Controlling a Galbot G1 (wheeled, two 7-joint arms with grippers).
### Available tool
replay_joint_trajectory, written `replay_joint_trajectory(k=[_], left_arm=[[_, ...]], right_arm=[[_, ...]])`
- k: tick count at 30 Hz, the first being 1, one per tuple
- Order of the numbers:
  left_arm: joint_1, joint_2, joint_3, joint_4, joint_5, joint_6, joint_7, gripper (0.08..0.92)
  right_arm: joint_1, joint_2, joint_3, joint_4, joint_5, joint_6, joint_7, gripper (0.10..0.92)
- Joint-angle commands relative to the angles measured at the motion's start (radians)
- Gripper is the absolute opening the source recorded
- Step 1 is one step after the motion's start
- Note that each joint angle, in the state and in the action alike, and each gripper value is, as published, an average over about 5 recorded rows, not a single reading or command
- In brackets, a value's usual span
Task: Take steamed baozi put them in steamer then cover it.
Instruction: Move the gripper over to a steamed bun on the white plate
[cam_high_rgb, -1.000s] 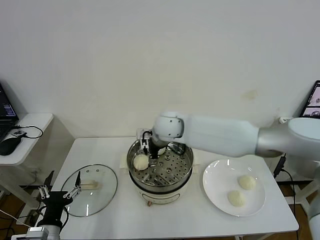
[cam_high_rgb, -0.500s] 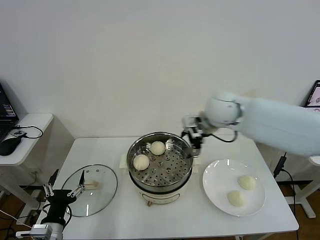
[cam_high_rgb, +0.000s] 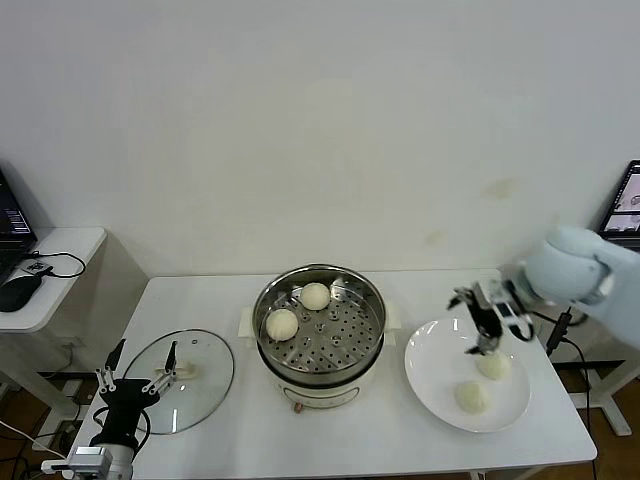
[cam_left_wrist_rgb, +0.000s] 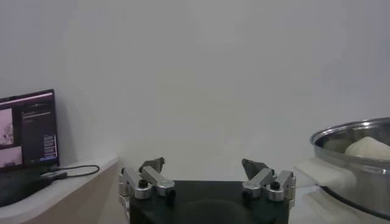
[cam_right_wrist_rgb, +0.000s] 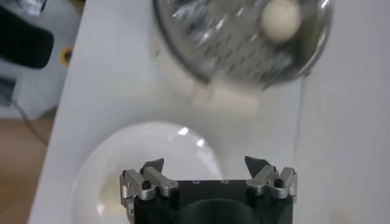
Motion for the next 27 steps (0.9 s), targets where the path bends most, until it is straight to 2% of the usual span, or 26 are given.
replay_joint_trajectory(k=[1, 5, 10, 27], left_arm=[[-0.002, -0.002, 0.004, 0.005, 0.003, 0.0, 0.0, 0.823], [0.0, -0.005, 0.002, 0.005, 0.008, 0.002, -0.001, 0.823], [0.003, -0.009, -0.006, 0.006, 0.011, 0.003, 0.0, 0.823], [0.015, -0.019, -0.022, 0.008, 0.012, 0.002, -0.001, 0.823]], right_arm=[[-0.312, -0.137, 0.182, 0.019, -0.135, 0.051, 0.024, 0.823], [-0.529, -0.103, 0.34, -0.023, -0.155, 0.056, 0.056, 0.823], [-0.661, -0.037, 0.45, -0.067, -0.167, 0.055, 0.096, 0.823], [-0.769, 0.07, 0.532, -0.158, -0.212, 0.049, 0.098, 0.823]])
